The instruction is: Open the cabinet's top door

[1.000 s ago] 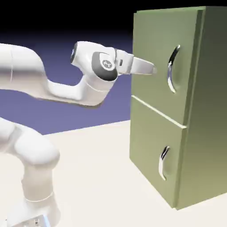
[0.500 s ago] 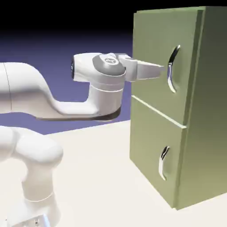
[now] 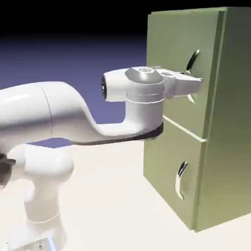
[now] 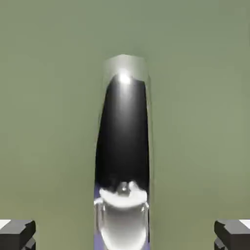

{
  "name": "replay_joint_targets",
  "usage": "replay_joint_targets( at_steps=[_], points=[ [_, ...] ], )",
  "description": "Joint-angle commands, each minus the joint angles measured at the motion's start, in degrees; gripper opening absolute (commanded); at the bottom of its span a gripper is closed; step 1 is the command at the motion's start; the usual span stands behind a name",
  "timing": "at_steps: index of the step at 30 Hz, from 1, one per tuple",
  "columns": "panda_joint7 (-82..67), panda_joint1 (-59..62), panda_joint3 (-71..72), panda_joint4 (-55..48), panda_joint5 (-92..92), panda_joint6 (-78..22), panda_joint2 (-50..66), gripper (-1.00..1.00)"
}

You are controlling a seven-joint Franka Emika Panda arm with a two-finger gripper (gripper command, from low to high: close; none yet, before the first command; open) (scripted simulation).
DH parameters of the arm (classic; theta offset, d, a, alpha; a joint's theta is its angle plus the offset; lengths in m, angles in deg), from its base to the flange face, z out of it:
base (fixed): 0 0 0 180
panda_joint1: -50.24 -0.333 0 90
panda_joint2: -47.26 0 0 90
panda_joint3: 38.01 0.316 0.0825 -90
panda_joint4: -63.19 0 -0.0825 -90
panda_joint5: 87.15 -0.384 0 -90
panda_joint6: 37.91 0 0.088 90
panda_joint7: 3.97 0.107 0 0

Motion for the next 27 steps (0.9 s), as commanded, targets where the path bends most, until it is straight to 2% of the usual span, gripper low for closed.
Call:
replay_joint_targets(
  at_steps=[1,15,27],
  points=[
    [0.2,2.1,1.6,1.7,-0.7,-1.2,-0.4,-1.00],
    [-3.3,28.8,28.9,23.2,-23.7,-17.0,-11.8,-1.00],
    [-10.8,34.2,53.8,31.9,-52.1,-34.7,-24.5,-1.00]
  ],
)
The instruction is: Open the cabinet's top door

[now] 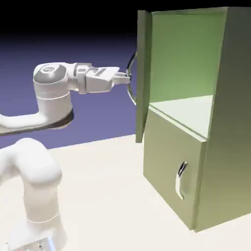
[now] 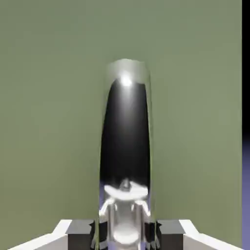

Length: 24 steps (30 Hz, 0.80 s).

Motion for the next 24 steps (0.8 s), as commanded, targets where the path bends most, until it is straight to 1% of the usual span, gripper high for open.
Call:
replay_joint_targets(
  at_steps=[1,7,13,19,24],
  points=[
    [-0.3,-0.1,2.1,0.2,-2.1,-1.7,-0.6,-1.00],
    [-1.0,-1.0,14.5,-0.6,-13.7,-11.7,-1.9,-1.00],
    [-0.6,-0.5,27.0,-4.3,-24.4,-22.2,0.0,-1.00],
    [0.5,3.8,39.5,-11.8,-34.3,-33.7,4.5,-1.00],
    [1.1,11.6,49.6,-21.4,-41.5,-44.3,8.8,-1.00]
  ],
)
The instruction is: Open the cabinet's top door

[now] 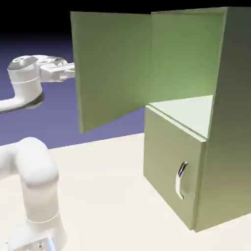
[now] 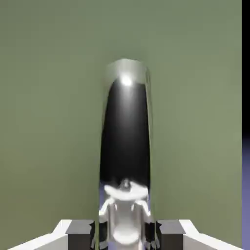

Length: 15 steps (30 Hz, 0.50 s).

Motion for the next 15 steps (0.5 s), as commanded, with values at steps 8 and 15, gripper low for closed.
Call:
replay_joint_targets(
  at_steps=[8,15],
  points=[
    [-0.7,15.3,11.9,-16.6,-7.1,-14.6,4.0,-1.00],
    [-3.0,29.1,19.1,-31.1,-10.4,-25.6,4.8,-1.00]
  ],
)
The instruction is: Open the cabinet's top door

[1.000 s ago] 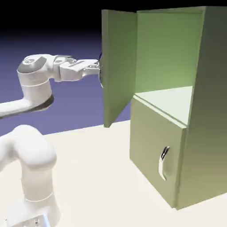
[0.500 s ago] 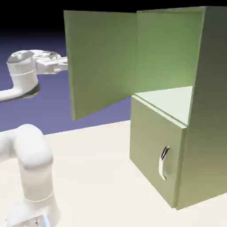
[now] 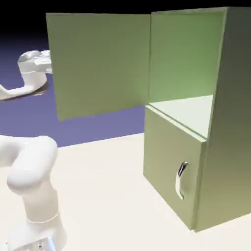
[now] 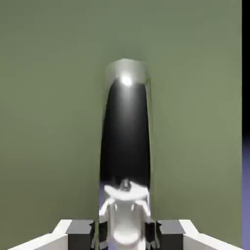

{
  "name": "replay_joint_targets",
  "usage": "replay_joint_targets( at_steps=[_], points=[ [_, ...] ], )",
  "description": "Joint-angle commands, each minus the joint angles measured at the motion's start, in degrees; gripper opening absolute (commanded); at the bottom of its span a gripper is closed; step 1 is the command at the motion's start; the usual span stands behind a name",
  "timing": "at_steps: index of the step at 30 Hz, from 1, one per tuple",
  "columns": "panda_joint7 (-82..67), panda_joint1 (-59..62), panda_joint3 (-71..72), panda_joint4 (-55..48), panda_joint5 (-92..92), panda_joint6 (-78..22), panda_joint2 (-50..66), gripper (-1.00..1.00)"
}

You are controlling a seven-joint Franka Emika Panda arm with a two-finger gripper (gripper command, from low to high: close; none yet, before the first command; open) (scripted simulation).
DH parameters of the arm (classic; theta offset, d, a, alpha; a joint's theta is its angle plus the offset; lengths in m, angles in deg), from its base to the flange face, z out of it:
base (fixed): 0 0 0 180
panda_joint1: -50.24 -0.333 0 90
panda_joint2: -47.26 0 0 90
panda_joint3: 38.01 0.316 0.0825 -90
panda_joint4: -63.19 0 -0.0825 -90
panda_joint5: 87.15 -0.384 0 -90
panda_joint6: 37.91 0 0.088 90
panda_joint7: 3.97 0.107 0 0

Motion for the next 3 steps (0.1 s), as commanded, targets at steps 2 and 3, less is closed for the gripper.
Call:
replay_joint_targets(
  at_steps=[2,3],
  points=[
    [-0.7,3.2,1.4,-3.4,-0.5,-2.5,-0.1,-1.00],
    [-0.7,3.2,1.4,-3.4,-0.5,-2.5,-0.1,1.00]
  ],
)
